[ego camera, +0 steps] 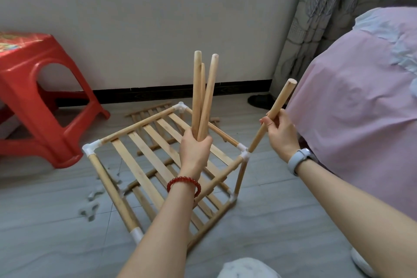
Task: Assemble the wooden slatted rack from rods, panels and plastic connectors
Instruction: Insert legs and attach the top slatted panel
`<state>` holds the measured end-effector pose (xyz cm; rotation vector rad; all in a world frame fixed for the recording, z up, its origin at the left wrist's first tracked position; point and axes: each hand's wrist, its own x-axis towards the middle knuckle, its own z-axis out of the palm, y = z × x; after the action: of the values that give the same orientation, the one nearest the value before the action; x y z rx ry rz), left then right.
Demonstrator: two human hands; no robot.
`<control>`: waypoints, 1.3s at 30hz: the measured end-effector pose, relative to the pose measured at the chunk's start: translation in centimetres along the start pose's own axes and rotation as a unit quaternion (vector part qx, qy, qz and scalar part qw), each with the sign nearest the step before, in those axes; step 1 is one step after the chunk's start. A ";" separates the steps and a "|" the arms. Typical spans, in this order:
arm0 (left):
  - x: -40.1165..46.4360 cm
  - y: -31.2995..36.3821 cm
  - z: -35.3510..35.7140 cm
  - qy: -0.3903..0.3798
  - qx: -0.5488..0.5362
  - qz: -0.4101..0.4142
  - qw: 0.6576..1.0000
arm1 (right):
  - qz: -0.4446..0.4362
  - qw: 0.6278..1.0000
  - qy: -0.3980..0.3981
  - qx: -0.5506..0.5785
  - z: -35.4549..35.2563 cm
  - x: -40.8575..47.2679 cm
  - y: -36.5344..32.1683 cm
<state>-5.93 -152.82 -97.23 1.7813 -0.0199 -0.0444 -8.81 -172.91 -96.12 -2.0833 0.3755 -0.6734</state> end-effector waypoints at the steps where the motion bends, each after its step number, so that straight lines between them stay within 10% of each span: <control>1: 0.2 -0.1 0.0 0.000 0.004 0.000 1.000 | -0.011 1.000 -0.009 -0.006 0.0 0.1 0.0; 25: 0.5 -7.2 0.7 -0.077 0.283 -0.018 0.956 | 0.030 0.995 -0.097 0.024 1.7 2.8 -0.1; 39: 1.1 -7.6 0.3 -0.126 0.209 -0.083 0.966 | 0.048 0.996 -0.072 0.005 2.2 1.1 0.1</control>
<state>-4.97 -151.53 -104.76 2.1863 -0.0670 -0.4144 -6.65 -172.06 -96.84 -2.0750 0.3867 -0.4634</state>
